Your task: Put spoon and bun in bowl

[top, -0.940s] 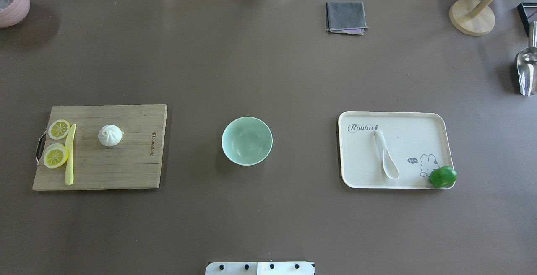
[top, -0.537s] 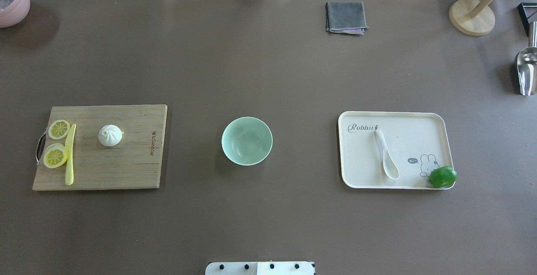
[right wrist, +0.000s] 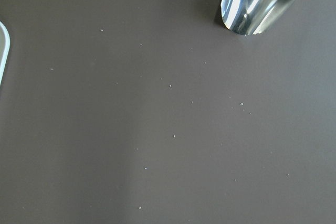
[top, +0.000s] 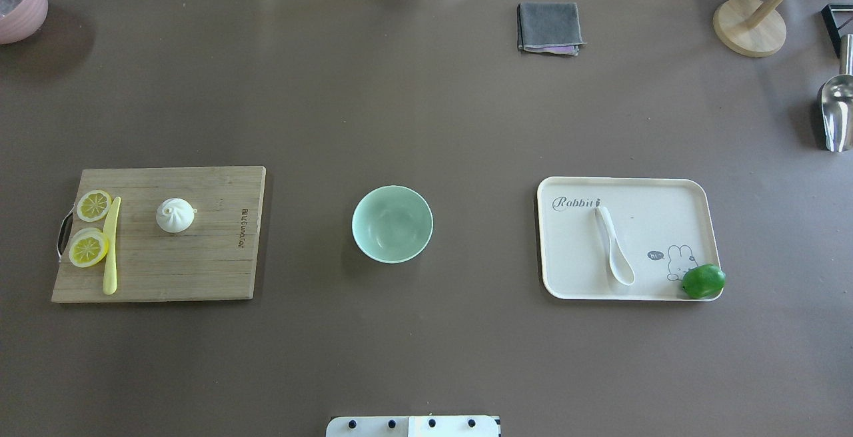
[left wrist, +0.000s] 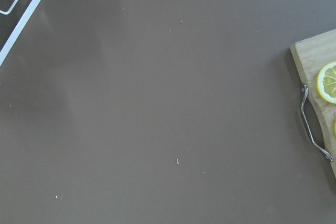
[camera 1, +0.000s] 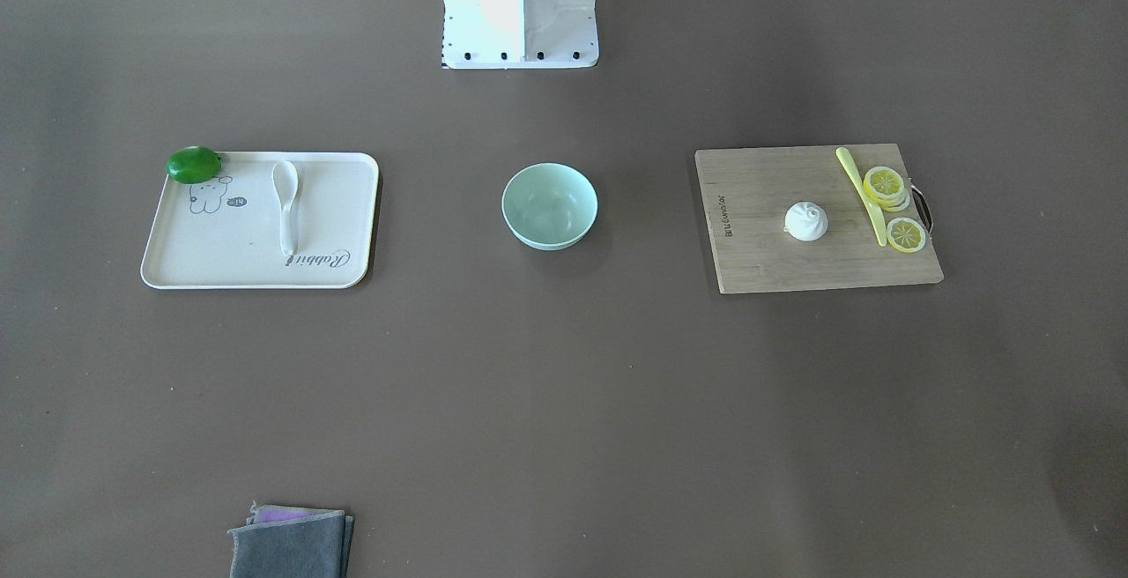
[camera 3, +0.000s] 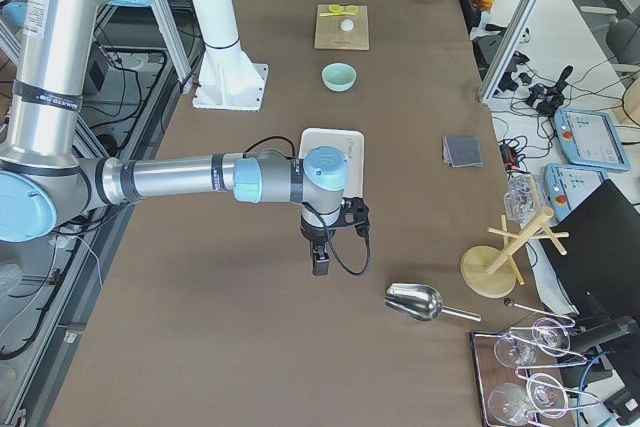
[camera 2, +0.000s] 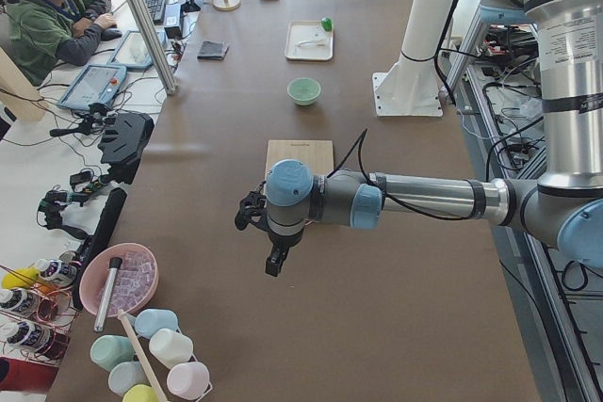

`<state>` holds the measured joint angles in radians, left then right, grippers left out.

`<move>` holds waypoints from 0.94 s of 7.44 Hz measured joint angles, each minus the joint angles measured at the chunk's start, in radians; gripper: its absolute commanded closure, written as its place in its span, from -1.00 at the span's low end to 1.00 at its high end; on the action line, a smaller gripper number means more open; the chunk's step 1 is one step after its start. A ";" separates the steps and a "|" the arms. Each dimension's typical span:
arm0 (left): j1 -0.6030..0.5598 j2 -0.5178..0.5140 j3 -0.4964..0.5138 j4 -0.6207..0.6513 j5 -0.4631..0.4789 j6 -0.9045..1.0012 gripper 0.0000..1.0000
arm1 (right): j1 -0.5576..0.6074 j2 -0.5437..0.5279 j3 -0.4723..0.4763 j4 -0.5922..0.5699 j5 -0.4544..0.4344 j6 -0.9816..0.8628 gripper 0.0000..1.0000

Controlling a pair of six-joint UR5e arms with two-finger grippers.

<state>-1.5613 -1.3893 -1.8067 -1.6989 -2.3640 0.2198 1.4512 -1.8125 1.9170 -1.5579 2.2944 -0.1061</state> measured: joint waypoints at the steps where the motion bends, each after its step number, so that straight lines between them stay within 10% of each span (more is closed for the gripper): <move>1: -0.001 -0.001 0.003 -0.053 0.002 -0.002 -0.96 | 0.000 0.001 -0.006 0.085 0.009 0.004 -1.00; 7: -0.003 -0.033 0.067 -0.417 -0.004 -0.025 -0.96 | -0.047 0.108 -0.001 0.360 0.016 0.349 -1.00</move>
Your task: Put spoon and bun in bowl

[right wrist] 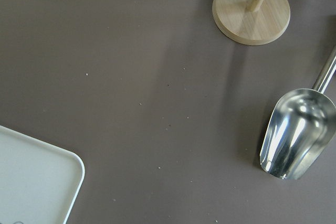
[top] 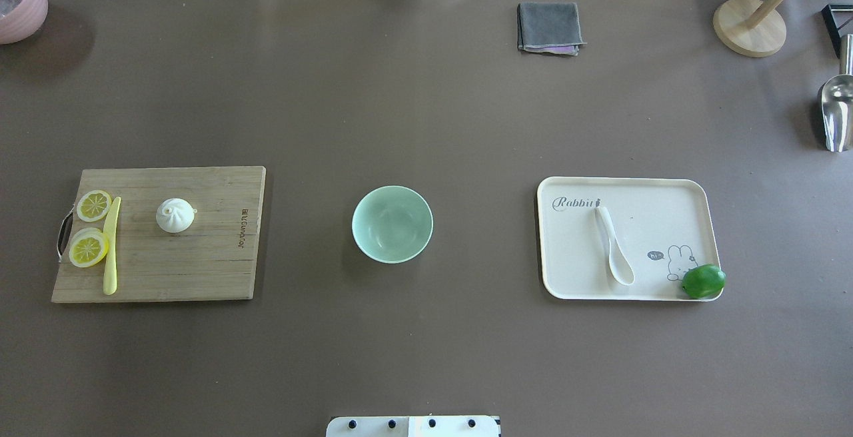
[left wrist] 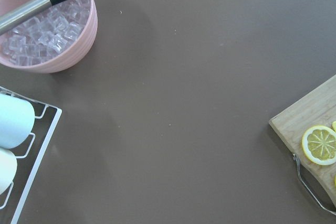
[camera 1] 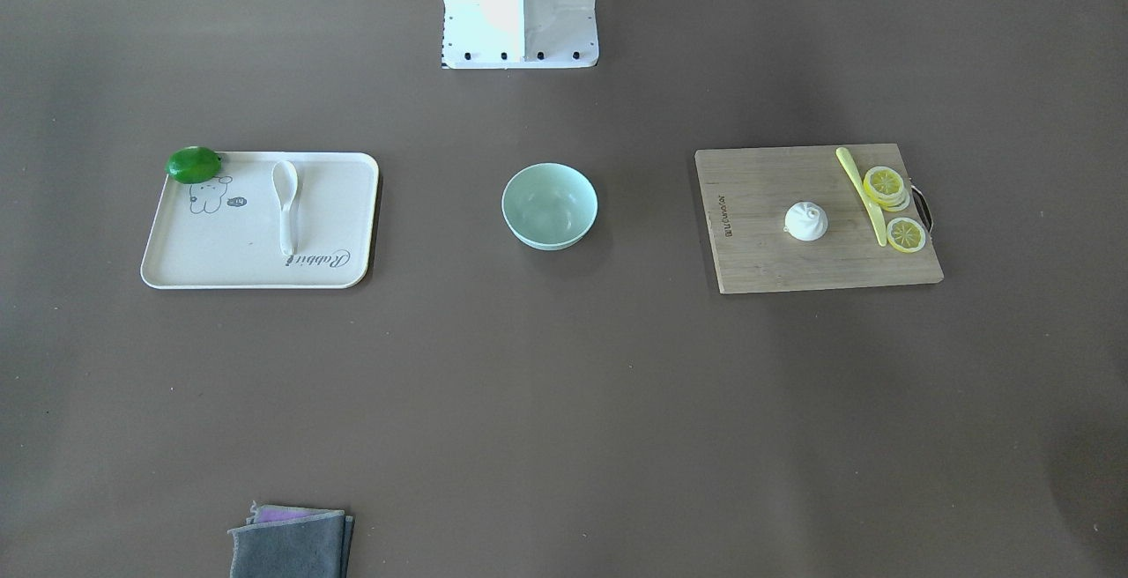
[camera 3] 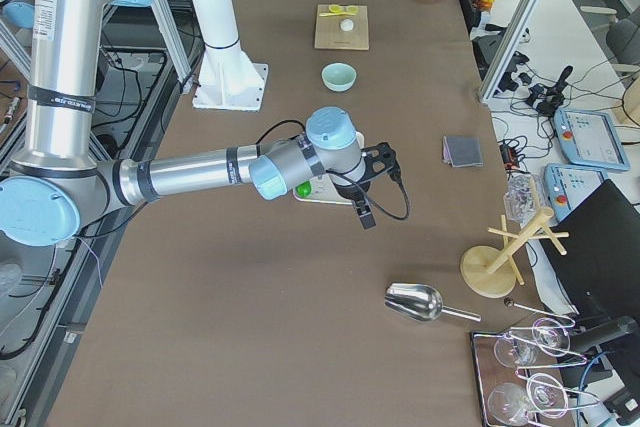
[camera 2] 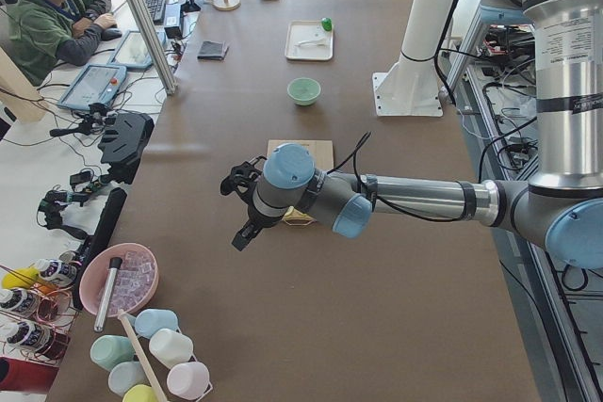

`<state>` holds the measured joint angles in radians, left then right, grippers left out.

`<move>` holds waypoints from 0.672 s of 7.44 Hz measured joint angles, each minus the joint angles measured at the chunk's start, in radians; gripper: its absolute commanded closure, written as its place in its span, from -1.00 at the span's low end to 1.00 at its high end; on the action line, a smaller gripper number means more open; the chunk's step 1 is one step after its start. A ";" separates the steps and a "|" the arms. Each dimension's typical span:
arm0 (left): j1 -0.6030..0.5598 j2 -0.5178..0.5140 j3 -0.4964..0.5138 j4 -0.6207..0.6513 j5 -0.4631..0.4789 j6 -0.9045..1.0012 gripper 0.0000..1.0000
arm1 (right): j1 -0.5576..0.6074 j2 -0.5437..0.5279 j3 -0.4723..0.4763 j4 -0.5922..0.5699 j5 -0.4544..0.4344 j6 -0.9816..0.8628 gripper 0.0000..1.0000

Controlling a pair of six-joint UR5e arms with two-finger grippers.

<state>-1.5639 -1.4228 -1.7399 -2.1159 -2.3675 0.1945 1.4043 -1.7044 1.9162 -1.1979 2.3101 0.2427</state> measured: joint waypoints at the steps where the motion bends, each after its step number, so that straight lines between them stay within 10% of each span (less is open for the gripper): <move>1: 0.002 0.005 0.010 -0.052 -0.001 -0.071 -0.96 | -0.061 0.031 0.000 0.016 -0.004 0.118 -1.00; 5: 0.161 0.007 0.018 -0.279 -0.001 -0.492 -0.96 | -0.356 0.099 0.003 0.179 -0.198 0.600 -0.99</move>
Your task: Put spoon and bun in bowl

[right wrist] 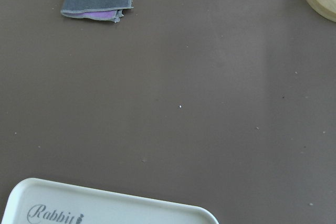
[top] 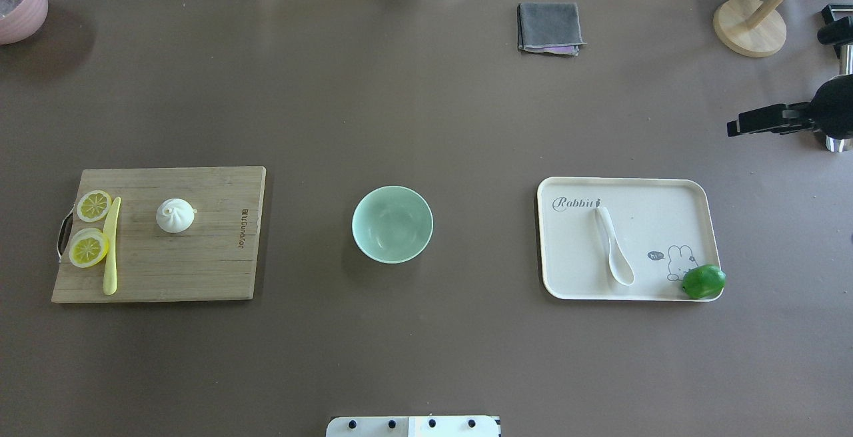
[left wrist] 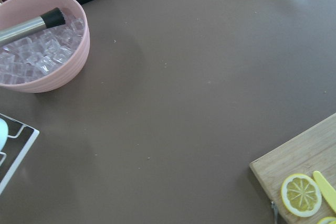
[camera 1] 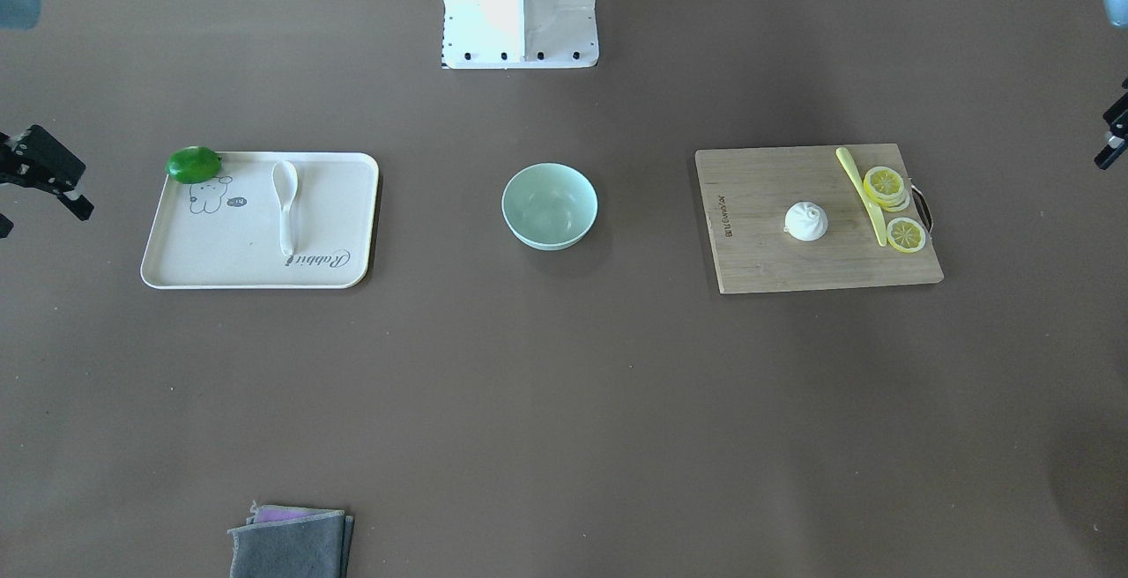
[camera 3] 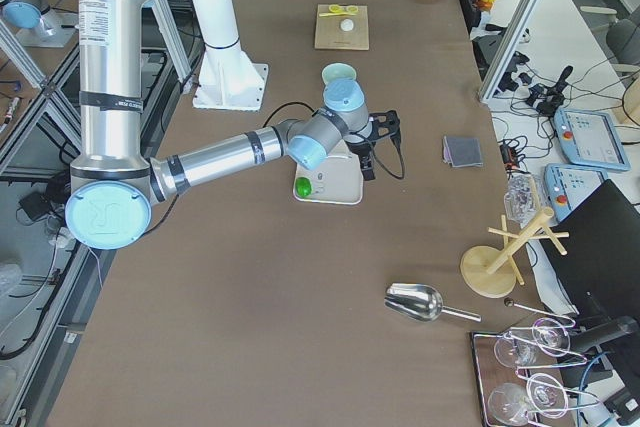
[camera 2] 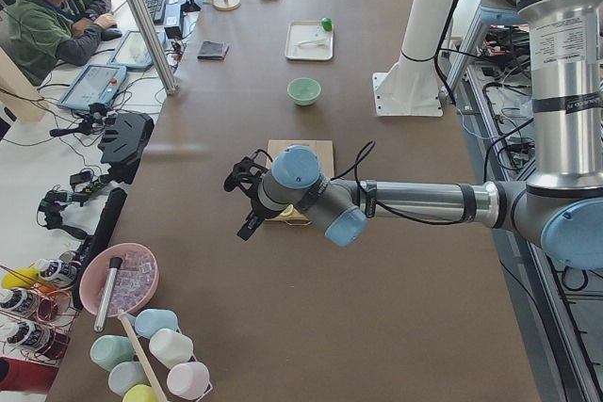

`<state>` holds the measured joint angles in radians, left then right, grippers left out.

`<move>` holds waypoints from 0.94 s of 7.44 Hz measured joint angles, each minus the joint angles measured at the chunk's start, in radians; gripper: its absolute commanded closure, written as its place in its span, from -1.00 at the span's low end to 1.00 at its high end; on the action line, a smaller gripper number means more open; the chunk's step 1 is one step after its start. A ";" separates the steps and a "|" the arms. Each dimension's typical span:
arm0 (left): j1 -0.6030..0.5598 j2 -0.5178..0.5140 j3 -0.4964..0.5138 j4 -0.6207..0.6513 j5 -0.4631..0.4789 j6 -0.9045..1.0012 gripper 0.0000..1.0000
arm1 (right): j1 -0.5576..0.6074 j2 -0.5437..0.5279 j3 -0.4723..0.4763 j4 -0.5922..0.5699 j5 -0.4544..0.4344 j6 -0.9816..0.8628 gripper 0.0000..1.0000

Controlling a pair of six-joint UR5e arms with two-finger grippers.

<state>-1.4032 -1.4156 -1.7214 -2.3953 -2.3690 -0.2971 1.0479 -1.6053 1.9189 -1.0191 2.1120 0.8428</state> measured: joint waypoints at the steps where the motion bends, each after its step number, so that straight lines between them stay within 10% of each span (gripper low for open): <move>1: 0.046 0.001 0.001 -0.068 0.000 -0.090 -0.96 | -0.109 0.016 -0.001 0.011 -0.107 0.105 -0.98; 4: 0.091 0.004 0.004 -0.128 0.001 -0.163 -0.96 | -0.448 0.043 -0.018 0.009 -0.456 0.297 -0.54; 7: 0.094 0.003 0.006 -0.131 0.002 -0.166 -0.96 | -0.582 0.044 -0.035 -0.019 -0.595 0.371 0.10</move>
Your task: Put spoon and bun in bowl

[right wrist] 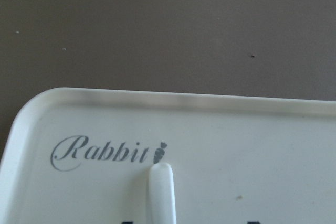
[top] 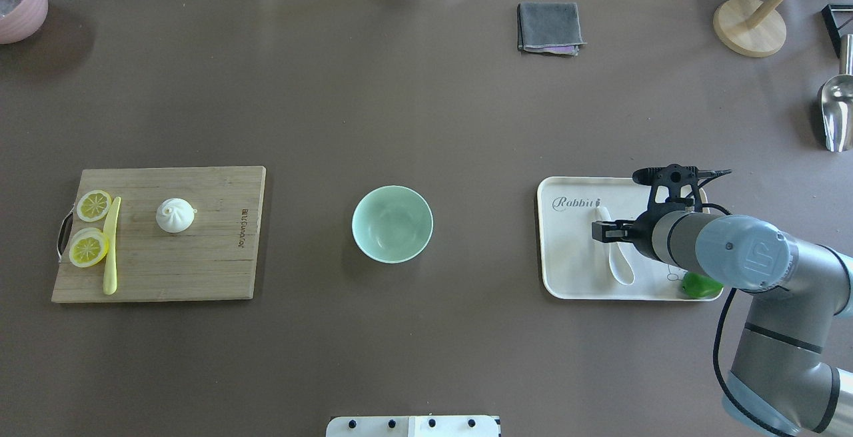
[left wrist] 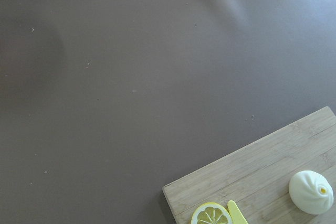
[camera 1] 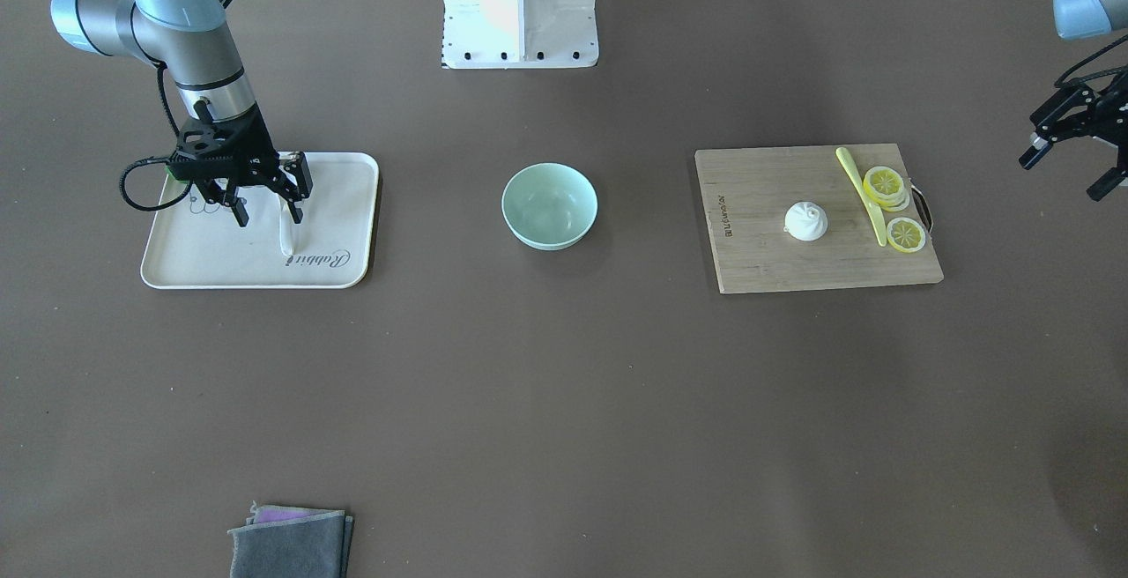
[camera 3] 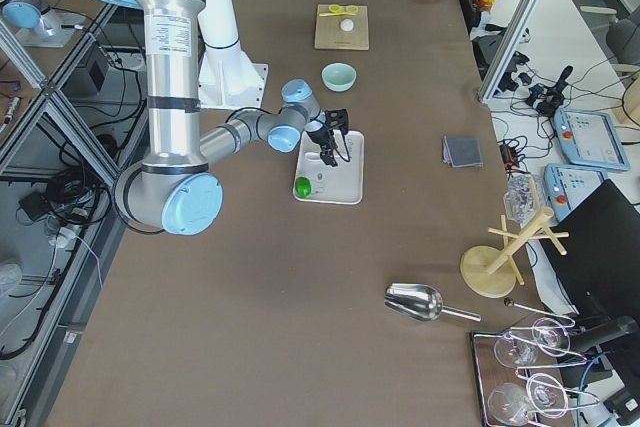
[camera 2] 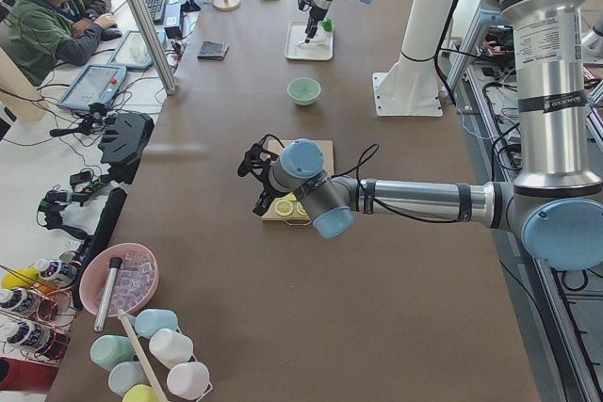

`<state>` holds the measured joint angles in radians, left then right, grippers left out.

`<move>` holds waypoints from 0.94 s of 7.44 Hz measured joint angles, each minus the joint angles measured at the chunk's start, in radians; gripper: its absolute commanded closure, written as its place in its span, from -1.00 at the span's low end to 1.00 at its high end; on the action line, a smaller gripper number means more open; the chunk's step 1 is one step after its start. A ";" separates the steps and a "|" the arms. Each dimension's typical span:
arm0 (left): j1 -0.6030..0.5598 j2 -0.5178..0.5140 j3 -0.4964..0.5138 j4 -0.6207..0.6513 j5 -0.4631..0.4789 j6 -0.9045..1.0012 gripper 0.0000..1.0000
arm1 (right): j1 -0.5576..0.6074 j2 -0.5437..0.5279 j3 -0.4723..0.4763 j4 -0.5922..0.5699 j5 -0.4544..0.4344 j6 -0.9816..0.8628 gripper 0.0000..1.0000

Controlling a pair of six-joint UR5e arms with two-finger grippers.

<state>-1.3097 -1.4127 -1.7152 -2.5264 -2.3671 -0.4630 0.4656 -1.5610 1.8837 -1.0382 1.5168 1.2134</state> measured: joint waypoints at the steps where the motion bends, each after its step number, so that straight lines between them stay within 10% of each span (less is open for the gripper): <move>1: 0.001 0.000 0.001 0.000 0.000 0.000 -0.96 | -0.010 0.003 0.000 -0.018 -0.008 0.003 0.20; 3: 0.001 0.000 0.004 0.000 0.000 0.001 -0.96 | -0.017 0.009 0.001 -0.032 -0.011 0.004 0.34; 5: 0.001 0.000 0.005 0.000 0.000 0.002 -0.96 | -0.022 0.020 0.001 -0.049 -0.012 0.005 0.99; 7: 0.001 0.000 0.006 0.000 0.000 0.003 -0.96 | -0.026 0.046 0.002 -0.081 -0.023 0.005 1.00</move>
<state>-1.3088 -1.4128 -1.7089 -2.5265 -2.3669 -0.4604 0.4392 -1.5152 1.8856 -1.1190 1.4934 1.2180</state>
